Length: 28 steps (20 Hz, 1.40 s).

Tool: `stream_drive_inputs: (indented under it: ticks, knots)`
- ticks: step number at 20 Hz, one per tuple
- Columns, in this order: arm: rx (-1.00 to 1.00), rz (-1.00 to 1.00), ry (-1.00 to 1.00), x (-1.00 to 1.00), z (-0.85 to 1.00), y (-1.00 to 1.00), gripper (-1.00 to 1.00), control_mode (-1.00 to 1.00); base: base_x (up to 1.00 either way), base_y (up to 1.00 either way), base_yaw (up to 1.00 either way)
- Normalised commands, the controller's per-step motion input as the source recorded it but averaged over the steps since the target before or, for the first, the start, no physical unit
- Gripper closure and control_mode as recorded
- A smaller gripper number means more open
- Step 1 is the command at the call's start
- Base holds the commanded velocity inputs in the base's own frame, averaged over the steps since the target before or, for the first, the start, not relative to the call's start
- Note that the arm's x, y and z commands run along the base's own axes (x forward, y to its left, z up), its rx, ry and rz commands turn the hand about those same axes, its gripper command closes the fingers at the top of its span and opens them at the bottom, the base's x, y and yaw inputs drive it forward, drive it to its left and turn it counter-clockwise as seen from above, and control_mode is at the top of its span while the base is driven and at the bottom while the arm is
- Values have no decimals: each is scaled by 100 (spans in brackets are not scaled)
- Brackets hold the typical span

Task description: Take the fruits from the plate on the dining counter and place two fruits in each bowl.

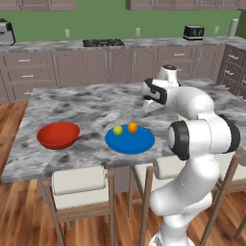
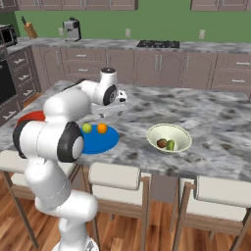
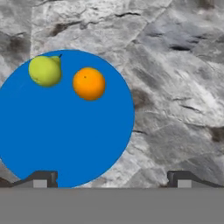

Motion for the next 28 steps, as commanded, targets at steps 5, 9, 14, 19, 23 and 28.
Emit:
stream_drive_inputs:
  ticks: [5,9,14,19,23,28]
  knots:
    - [-5,6,8,28,-40,59,-100,-100,0,0,0]
    - [0,0,6,18,-27,15,-100,-100,0,0,0]
    - [0,0,0,13,-16,29,-100,-100,0,0,0]
    - [0,-7,0,50,-46,27,-100,-100,0,0,0]
    - [0,-9,1,40,-39,2,-100,-100,0,0,0]
    - [0,-8,0,42,-41,1,-100,-100,0,0,0]
